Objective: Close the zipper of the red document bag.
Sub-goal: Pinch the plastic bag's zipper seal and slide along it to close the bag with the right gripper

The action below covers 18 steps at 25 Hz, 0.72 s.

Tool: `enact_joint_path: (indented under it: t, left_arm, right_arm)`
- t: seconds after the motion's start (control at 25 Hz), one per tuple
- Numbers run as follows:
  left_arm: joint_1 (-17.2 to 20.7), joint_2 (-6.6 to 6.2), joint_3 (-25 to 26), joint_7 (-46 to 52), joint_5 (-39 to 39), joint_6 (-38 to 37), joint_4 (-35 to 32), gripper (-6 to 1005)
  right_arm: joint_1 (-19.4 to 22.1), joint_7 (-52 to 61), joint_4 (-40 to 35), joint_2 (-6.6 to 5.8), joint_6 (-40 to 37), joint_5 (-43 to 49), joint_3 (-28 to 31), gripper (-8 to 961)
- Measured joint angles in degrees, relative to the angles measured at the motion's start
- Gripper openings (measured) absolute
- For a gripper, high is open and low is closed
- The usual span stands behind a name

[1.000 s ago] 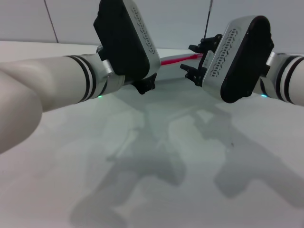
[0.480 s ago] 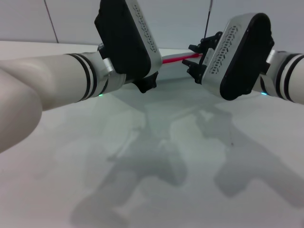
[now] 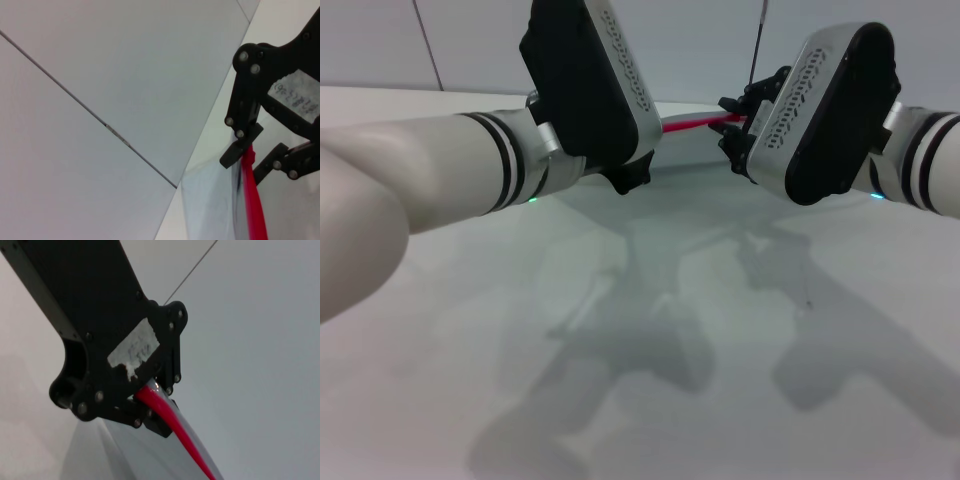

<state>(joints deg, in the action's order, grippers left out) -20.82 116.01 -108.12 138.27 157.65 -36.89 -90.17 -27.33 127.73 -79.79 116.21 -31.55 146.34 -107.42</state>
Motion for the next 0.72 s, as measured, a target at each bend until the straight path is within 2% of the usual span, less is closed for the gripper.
enact_joint_path:
  t: [0.72]
  left_arm:
    - [0.0, -0.14, 0.1, 0.0, 0.1, 0.1, -0.3, 165]
  right_arm:
    - [-0.1, 0.0, -0.2, -0.03, 0.0, 1.0, 0.2, 94]
